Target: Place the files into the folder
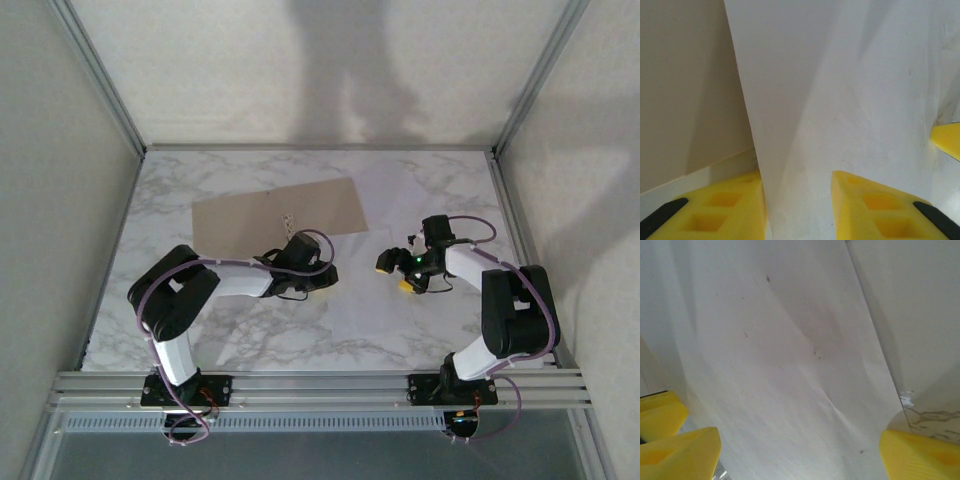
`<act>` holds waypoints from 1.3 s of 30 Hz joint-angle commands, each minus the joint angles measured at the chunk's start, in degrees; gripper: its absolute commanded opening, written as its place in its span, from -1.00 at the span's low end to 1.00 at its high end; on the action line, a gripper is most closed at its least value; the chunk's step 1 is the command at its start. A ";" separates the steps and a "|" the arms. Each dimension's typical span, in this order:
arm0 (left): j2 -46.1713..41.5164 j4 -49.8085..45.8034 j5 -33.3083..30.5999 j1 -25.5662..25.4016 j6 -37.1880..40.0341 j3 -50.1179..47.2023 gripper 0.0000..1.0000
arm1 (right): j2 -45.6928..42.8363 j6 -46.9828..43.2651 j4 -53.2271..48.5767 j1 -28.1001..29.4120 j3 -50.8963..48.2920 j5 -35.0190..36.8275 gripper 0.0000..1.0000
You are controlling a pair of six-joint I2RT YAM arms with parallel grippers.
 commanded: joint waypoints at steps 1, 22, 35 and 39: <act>-0.75 3.71 1.58 -0.61 -1.06 -1.82 -0.30 | 1.06 0.20 -0.47 -0.28 -2.07 -0.07 0.69; -10.26 4.78 -2.45 0.08 0.81 -3.45 -1.00 | -6.73 0.93 -2.71 -0.23 0.80 -7.38 0.81; -25.83 -22.26 -0.82 3.48 13.70 15.98 -1.00 | -22.69 6.83 4.57 -1.31 6.96 -21.35 0.90; -27.14 -31.28 2.58 4.66 16.92 25.73 -1.00 | -24.41 11.76 10.30 -1.43 8.22 -25.76 0.90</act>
